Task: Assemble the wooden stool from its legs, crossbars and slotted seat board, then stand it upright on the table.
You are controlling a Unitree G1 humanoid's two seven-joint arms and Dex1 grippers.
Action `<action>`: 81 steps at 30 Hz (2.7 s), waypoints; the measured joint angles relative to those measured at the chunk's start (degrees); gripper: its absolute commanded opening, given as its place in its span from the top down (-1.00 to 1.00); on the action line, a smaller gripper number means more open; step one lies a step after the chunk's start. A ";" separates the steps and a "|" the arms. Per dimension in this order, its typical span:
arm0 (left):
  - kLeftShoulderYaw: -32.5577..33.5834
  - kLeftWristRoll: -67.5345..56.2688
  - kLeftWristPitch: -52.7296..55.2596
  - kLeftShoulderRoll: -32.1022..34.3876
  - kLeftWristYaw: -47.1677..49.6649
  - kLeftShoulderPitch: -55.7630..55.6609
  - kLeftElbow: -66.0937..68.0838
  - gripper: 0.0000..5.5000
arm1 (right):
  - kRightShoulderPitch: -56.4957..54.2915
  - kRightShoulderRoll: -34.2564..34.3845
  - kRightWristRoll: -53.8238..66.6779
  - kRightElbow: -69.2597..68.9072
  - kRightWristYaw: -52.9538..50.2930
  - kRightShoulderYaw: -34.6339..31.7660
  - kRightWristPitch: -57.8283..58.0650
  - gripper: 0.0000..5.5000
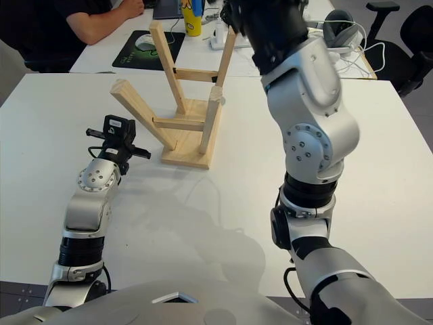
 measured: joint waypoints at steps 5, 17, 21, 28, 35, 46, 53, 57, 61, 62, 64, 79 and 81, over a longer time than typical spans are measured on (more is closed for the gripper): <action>0.12 -0.08 -0.06 0.13 -0.16 0.08 0.05 0.99 | 4.93 -6.71 -7.03 21.76 11.34 0.98 -7.69 1.00; 2.76 -0.13 -1.58 2.33 -1.09 0.63 3.12 0.99 | 7.35 -8.16 -12.77 39.55 39.88 9.89 -23.90 1.00; 3.99 -0.30 -1.62 3.07 -1.82 0.75 3.56 0.99 | 9.18 -7.29 -12.06 31.71 45.09 14.34 -21.03 1.00; 7.22 -1.09 -1.62 6.46 -4.03 2.51 4.06 0.99 | 19.21 -10.24 -3.71 3.83 50.44 25.19 -1.17 1.00; 12.47 -2.40 -2.85 12.53 -7.19 2.64 7.79 0.99 | 22.11 -12.82 1.05 -6.10 40.31 21.00 10.93 1.00; 5.31 -2.12 -2.55 11.04 -10.80 3.97 6.23 0.99 | 18.28 -16.30 -19.91 33.91 29.72 15.22 -10.08 1.00; 3.51 2.27 0.53 13.01 -9.45 3.06 6.10 0.99 | 6.81 -9.78 -26.81 60.31 24.79 15.35 -26.61 1.00; 0.29 2.61 5.02 14.79 -12.95 2.24 5.87 0.99 | 3.46 -7.33 -28.00 69.83 24.61 14.00 -34.10 1.00; -3.10 4.27 11.78 19.92 -18.13 2.13 5.03 0.99 | 1.64 -5.92 -29.17 75.46 24.65 13.73 -39.06 1.00; -3.68 4.72 13.09 21.77 -19.37 2.09 5.00 0.99 | 1.40 -5.79 -29.62 76.17 24.66 13.68 -39.87 1.00; -5.90 5.23 16.15 25.69 -23.14 2.08 4.11 0.99 | 0.74 -5.34 -30.31 77.74 24.68 13.58 -41.35 1.00; -13.55 -0.91 23.57 25.23 -32.39 -1.36 -1.89 0.99 | -0.57 -2.59 -32.86 81.05 28.66 13.75 -46.50 1.00; -13.63 -0.87 23.51 25.50 -32.40 -1.93 -1.01 0.99 | -0.24 -2.69 -32.85 80.52 30.14 13.76 -46.56 1.00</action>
